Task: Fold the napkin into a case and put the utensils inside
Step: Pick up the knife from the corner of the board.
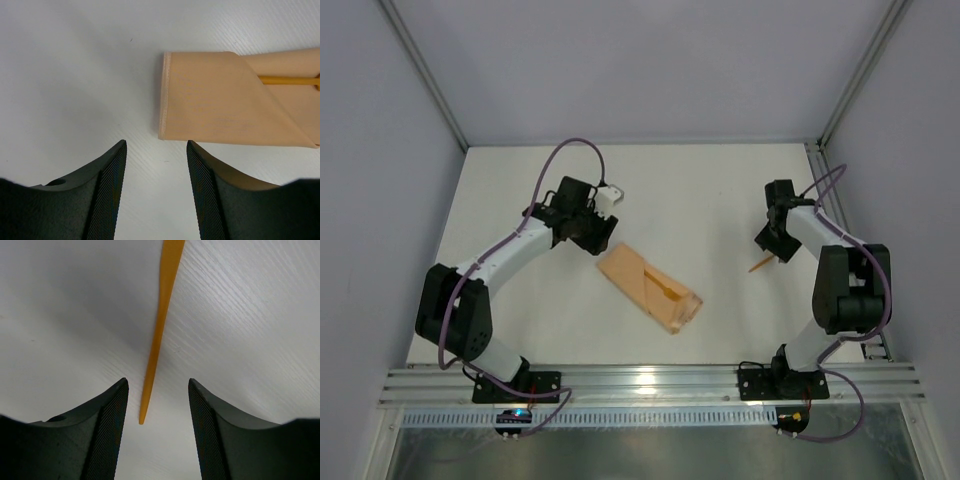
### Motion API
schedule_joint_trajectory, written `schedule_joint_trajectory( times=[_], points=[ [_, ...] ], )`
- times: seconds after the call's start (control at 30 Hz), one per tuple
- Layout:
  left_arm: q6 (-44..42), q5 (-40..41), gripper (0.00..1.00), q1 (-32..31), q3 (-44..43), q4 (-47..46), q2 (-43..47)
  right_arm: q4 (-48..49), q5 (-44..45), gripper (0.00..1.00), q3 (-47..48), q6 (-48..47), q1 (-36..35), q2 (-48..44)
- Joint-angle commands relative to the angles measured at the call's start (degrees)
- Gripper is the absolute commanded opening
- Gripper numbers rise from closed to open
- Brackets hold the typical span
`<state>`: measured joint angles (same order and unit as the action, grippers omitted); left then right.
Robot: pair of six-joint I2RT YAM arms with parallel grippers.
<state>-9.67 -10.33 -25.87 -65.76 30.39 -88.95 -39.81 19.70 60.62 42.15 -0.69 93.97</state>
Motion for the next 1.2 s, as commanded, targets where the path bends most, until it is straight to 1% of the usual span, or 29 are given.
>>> schedule_joint_trajectory(
  times=[0.0, 0.03, 0.27, 0.37, 0.4, 0.47, 0.5, 0.6, 0.63, 0.67, 0.73, 0.83, 0.87, 0.9, 0.93, 0.97, 1.0, 1.03, 1.07, 1.1, 1.13, 1.17],
  points=[
    [-0.87, -0.31, 0.54, -0.15, 0.1, 0.1, 1.41, 1.05, 2.88, 0.56, 2.31, 0.82, -0.1, 1.73],
    [-0.88, -0.39, 0.54, -0.15, 0.1, 0.11, 1.41, 1.31, 2.71, 0.56, 2.31, 0.91, 1.29, 2.26],
    [-1.49, -0.39, 0.54, -0.06, 0.19, 0.54, 1.76, 4.3, 1.4, 0.55, 1.52, 2.5, 3.5, 6.57],
    [-1.67, -0.4, 0.54, -0.06, 0.19, 0.63, 1.93, 5.27, 0.95, 0.45, 1.87, 2.24, 3.59, 8.68],
    [-1.67, -0.31, 0.54, -0.15, 0.19, 0.63, 2.02, 5.36, 0.86, 0.37, 1.87, 2.15, 3.59, 9.29],
    [-1.67, -0.13, 0.54, -0.06, 0.19, 0.72, 2.2, 5.62, 0.42, 0.29, 1.0, 2.06, 3.59, 10.44],
    [-1.75, -0.13, 0.54, -0.06, 0.19, 0.63, 2.2, 6.06, 0.42, 0.23, 0.64, 2.23, 3.59, 10.18],
    [-1.67, -0.31, 0.54, -0.06, 0.1, 0.63, 2.2, 8.69, -1.86, 0.13, -1.99, 2.76, 3.76, 7.98],
    [-1.58, -0.57, 0.54, -0.06, -0.07, 0.72, 2.29, 9.13, -3.69, 0.05, -2.78, 2.67, 3.76, 7.46],
    [-1.58, -0.75, 0.54, -0.06, -0.16, 0.9, 2.2, 9.83, -4.75, 0.03, -3.14, 2.41, 3.76, 7.19],
    [-1.4, -1.62, 0.53, -0.06, -0.51, 1.42, 2.55, 10.37, -6.16, 0.03, -3.58, 1.71, 3.76, 6.58],
    [-1.23, -3.55, 0.5, -0.15, -1.21, 3.26, 3.86, 11.51, -6.52, 0.03, -5.15, -0.83, 2.98, 3.34],
    [-1.31, -5.91, 0.49, -0.06, -1.74, 3.97, 4.48, 12.29, -6.09, 0.03, -6.81, -1.54, 2.36, 1.58],
    [-1.58, -7.32, 0.49, -0.15, -2.0, 5.45, 5.79, 13.69, -4.86, 0.03, -7.7, -2.24, 1.58, -3.05],
    [-2.27, -8.9, 0.48, -0.06, -2.44, 6.51, 6.5, 14.23, -3.89, 0.03, -8.49, -3.64, -0.96, -5.7],
    [-2.89, -12.57, 0.48, -0.15, -3.23, 7.74, 7.38, 14.67, -3.1, 0.03, -9.63, -4.26, -2.63, -8.43],
    [-3.59, -14.18, 0.48, -0.15, -3.76, 10.45, 9.12, 14.41, -1.7, 0.03, -9.73, -4.36, -4.13, -13.59],
    [-4.9, -16.2, 0.48, -0.06, -4.37, 12.04, 10.01, 13.98, -1.43, 0.03, -9.73, -4.27, -7.1, -15.9],
    [-5.61, -19.26, 0.49, -0.15, -5.51, 13.71, 11.07, 12.67, -1.25, 0.03, -9.12, -3.84, -8.87, -18.28],
    [-6.14, -20.94, 0.5, -0.15, -6.04, 16.86, 12.21, 11.78, -0.38, 0.03, -8.51, -3.05, -10.72, -22.65],
    [-7.02, -22.44, 0.52, -0.15, -6.4, 18.28, 14.57, 11.17, -0.19, 0.03, -7.81, -2.0, -12.65, -24.78],
    [-7.55, -25.24, 0.54, -0.23, -6.58, 19.6, 15.81, 10.81, -0.11, 0.03, -6.93, 0.63, -16.76, -26.98]
  ],
)
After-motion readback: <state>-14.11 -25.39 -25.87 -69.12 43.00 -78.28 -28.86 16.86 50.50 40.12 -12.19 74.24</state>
